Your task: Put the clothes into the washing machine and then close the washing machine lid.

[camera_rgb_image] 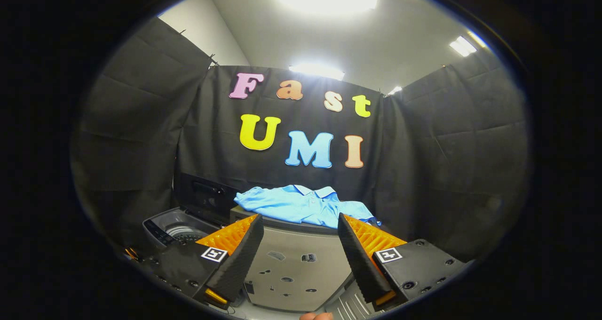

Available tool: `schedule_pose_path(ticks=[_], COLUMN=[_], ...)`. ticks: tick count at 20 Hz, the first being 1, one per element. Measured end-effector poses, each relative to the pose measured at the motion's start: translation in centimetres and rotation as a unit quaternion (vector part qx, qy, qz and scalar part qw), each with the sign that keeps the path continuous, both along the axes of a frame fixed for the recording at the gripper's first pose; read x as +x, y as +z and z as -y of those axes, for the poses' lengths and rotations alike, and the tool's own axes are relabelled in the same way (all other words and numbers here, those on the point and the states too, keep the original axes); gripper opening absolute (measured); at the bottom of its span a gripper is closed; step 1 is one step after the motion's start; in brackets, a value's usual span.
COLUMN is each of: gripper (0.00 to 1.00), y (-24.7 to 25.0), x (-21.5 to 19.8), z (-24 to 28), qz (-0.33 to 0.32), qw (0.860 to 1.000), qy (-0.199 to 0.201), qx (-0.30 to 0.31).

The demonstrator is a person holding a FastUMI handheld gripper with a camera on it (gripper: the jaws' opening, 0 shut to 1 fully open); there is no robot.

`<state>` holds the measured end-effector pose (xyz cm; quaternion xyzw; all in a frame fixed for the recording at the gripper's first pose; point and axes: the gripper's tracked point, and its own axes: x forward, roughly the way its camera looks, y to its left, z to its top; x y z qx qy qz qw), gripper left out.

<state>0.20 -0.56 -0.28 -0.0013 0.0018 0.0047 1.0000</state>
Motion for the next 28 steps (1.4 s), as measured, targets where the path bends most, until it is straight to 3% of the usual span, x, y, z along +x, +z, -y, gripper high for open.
schedule_pose_path(ticks=[20,28], gripper=[0.98,0.98], y=[1.0,2.6], x=[0.9,3.9], z=[-1.6,-0.9], qz=[-0.017,-0.026], qw=[1.000,0.999], qy=[0.010,0.021], qx=[-0.001,0.002])
